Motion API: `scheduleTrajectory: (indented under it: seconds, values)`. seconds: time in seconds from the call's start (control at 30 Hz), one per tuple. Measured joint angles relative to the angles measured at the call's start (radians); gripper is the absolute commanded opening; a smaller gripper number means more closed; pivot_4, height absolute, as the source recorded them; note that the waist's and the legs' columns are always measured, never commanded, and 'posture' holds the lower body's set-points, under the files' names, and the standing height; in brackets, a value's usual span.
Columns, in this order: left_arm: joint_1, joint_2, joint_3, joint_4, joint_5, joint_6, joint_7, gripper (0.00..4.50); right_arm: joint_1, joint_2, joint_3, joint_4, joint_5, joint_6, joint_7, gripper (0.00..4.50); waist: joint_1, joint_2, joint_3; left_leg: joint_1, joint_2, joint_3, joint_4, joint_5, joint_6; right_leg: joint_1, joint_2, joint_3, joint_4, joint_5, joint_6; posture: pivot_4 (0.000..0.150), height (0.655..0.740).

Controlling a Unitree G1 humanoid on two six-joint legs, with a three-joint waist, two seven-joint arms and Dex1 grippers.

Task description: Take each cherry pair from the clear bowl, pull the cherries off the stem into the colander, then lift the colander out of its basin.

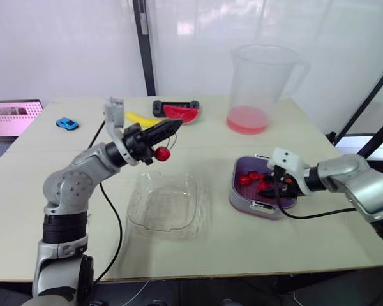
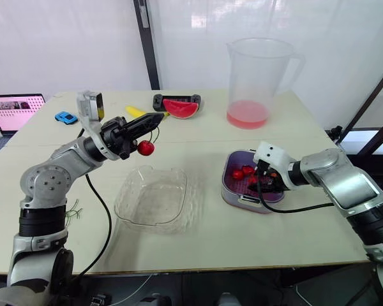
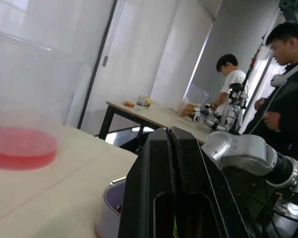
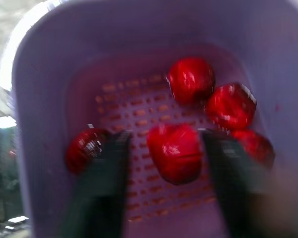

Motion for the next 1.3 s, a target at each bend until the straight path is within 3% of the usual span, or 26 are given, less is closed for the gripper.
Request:
scheduleTrajectory:
  seconds: [0.03, 0.07, 0.33, 0.53, 0.73, 0.93, 1.2, 1.23, 1.3]
  values:
    - [0.000, 0.000, 0.000, 0.000, 0.000, 0.000, 0.001, 0.00, -0.001, 0.000, -0.002, 0.004, -0.004, -0.004, 0.004, 4.37, 0.000, 0.000, 0.000, 0.000, 0.000, 0.000, 0.000, 0.000, 0.000, 0.000, 0.000, 0.000, 0.000, 0.000, 0.000, 0.150, 0.7400]
    - [0.000, 0.000, 0.000, 0.000, 0.000, 0.000, 0.002, 0.00, -0.003, 0.000, -0.005, 0.006, -0.009, -0.005, 0.010, 4.48, 0.000, 0.000, 0.000, 0.000, 0.000, 0.000, 0.000, 0.000, 0.000, 0.000, 0.000, 0.000, 0.000, 0.000, 0.000, 0.150, 0.7400]
    - [-0.002, -0.008, -0.001, 0.001, -0.001, 0.000, 0.003, 0.00, -0.069, -0.005, -0.123, -0.074, 0.104, 0.122, 0.103, 4.48, 0.000, 0.000, 0.000, 0.000, 0.000, -0.001, 0.000, 0.000, 0.000, 0.000, 0.000, 0.000, 0.000, 0.000, 0.000, 0.150, 0.7400]
    - [-0.022, -0.025, -0.008, 0.002, -0.008, 0.001, 0.002, 0.00, -0.185, 0.282, -0.271, -0.189, 0.334, 0.324, -0.022, 4.48, -0.006, 0.000, 0.000, -0.001, 0.001, -0.002, 0.001, 0.000, 0.000, 0.000, 0.001, -0.002, 0.000, 0.000, 0.000, 0.150, 0.7400]
    - [-0.031, -0.042, -0.010, 0.001, -0.016, 0.006, 0.005, 0.00, -0.193, 0.590, -0.281, -0.213, 0.433, 0.396, -0.234, 4.48, -0.001, 0.000, 0.000, -0.003, 0.001, -0.003, 0.002, 0.000, 0.000, -0.001, 0.000, -0.002, 0.001, 0.000, 0.000, 0.150, 0.7400]
    - [-0.032, -0.045, -0.011, -0.011, -0.030, 0.012, 0.017, 0.00, -0.196, 0.707, -0.281, -0.209, 0.454, 0.384, -0.346, 4.48, -0.006, 0.000, 0.000, -0.003, -0.001, -0.003, 0.002, 0.000, 0.000, -0.002, 0.000, -0.002, 0.003, 0.000, 0.000, 0.150, 0.7400]
    - [-0.032, -0.062, -0.018, -0.019, -0.034, 0.023, 0.038, 0.00, -0.208, 0.772, -0.270, -0.193, 0.464, 0.345, -0.394, 4.48, -0.009, 0.000, 0.000, -0.003, -0.001, -0.003, 0.002, 0.000, 0.000, -0.002, 0.000, -0.002, 0.004, 0.000, 0.000, 0.150, 0.7400]
    - [-0.032, -0.068, -0.019, -0.025, -0.035, 0.024, 0.041, 0.00, -0.208, 0.774, -0.268, -0.193, 0.464, 0.341, -0.397, 3.88, -0.008, 0.000, 0.000, -0.003, -0.001, -0.003, 0.002, 0.000, 0.000, -0.002, 0.000, -0.002, 0.004, 0.000, 0.000, 0.150, 0.7400]
    - [-0.032, -0.073, -0.019, -0.031, -0.036, 0.024, 0.049, 0.00, -0.208, 0.775, -0.267, -0.195, 0.475, 0.340, -0.396, 3.14, -0.009, 0.000, 0.000, -0.003, -0.001, -0.003, 0.002, 0.000, 0.000, -0.002, 0.000, -0.002, 0.004, 0.000, 0.000, 0.150, 0.7400]
